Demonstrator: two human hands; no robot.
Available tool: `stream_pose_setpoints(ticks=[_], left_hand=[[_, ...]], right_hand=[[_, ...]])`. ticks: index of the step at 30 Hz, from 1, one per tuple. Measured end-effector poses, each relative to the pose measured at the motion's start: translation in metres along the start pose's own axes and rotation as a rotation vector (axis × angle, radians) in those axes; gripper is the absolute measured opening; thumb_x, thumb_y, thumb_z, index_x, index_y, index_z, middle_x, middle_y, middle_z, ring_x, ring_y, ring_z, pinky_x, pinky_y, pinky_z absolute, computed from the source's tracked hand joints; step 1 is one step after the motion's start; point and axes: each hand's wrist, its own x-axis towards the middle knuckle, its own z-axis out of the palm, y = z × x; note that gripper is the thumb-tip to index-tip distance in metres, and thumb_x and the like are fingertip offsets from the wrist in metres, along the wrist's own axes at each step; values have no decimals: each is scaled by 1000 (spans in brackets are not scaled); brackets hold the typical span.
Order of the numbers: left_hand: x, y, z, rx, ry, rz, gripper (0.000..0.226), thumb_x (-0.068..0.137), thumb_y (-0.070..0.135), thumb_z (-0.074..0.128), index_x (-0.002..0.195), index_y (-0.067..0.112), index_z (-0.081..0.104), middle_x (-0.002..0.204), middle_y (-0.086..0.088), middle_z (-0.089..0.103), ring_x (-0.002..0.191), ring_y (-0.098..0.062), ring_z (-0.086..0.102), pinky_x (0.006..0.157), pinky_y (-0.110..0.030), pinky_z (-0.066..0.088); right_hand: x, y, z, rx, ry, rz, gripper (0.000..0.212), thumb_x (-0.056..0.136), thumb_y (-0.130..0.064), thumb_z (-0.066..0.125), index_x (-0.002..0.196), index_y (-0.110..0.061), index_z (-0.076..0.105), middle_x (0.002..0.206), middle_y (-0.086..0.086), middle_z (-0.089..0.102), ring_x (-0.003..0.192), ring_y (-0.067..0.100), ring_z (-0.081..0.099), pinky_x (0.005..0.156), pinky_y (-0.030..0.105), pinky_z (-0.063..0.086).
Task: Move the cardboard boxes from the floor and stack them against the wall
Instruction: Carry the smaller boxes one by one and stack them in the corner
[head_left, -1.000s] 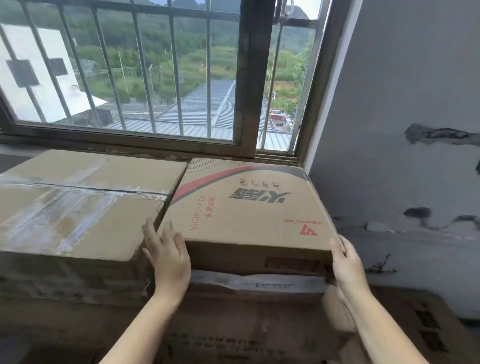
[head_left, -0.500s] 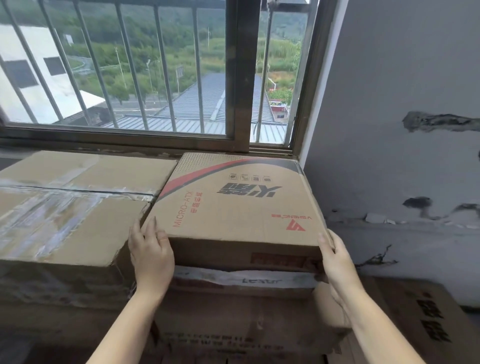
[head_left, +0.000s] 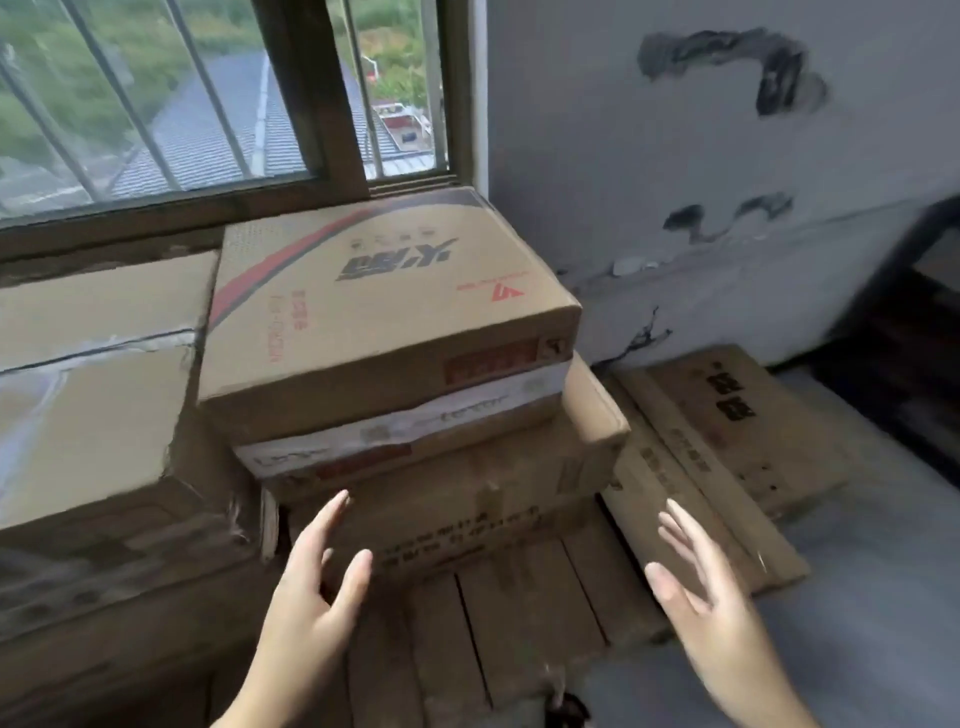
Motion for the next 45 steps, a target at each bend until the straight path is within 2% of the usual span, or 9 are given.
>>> stream_pose_setpoints(ticks=[4,9,14,17,21,25,29,33,45], left_hand=[[-44,-23,23,-24,-278,-26,54,71,44,59,113,73,40,123,19,60,115,9,52,86,-5,44],[-97,-20,63,-70,-574,-49,54,71,39,59,107,75,42,110,33,61,106,4,60,80,-7,46],[-141,13,118,-146,-782,-3,48,68,42,58,108,67,47,109,27,64,103,1,63,79,-8,46],[-174,39,153,-186,-924,51,52,73,24,55,107,63,51,110,23,65,103,-1,63,79,-7,46],[-247,71,198,-205,-1115,118,46,73,33,59,104,67,53,111,13,68,102,-3,64,80,-13,49],[-342,101,244,-210,-1324,188,44,63,50,55,103,68,53,108,19,68,101,-7,66,85,-29,50],[-426,137,284,-217,-1519,278,44,62,51,53,102,68,53,106,21,68,100,-5,65,85,-30,51],[-493,166,323,-204,-1693,359,44,61,51,53,101,65,55,107,18,68,99,-5,66,83,-29,52],[-663,259,486,-165,-2079,633,51,73,28,53,98,72,50,104,26,65,97,0,65,79,-20,53]], right_hand=[[-86,32,-4,29,160,121,73,84,-8,65,100,-77,47,130,-19,51,111,-21,47,90,18,47],[-180,48,-8,74,404,238,84,82,11,59,97,-72,54,115,-28,61,111,-15,51,75,2,45],[-255,54,-23,143,705,235,75,83,6,60,95,-69,58,109,-27,63,108,-12,56,74,2,45],[-307,58,-47,162,874,216,46,80,-27,68,102,-65,56,113,-28,63,112,-9,55,77,4,45],[-398,68,-80,192,1090,245,51,67,-54,74,113,-55,53,119,-25,60,116,-8,53,78,4,45],[-496,81,-115,221,1289,324,48,74,-34,59,117,-55,51,118,-33,57,117,-11,50,76,1,42],[-577,84,-143,246,1521,362,52,78,-45,66,126,-43,47,120,-36,54,115,-13,50,75,1,42],[-633,95,-161,240,1723,413,64,87,-4,60,107,-64,51,112,-37,56,106,-15,55,72,-1,41],[-725,130,-285,272,2153,450,79,86,2,59,92,-76,49,108,-28,62,101,-12,58,69,-2,41]])
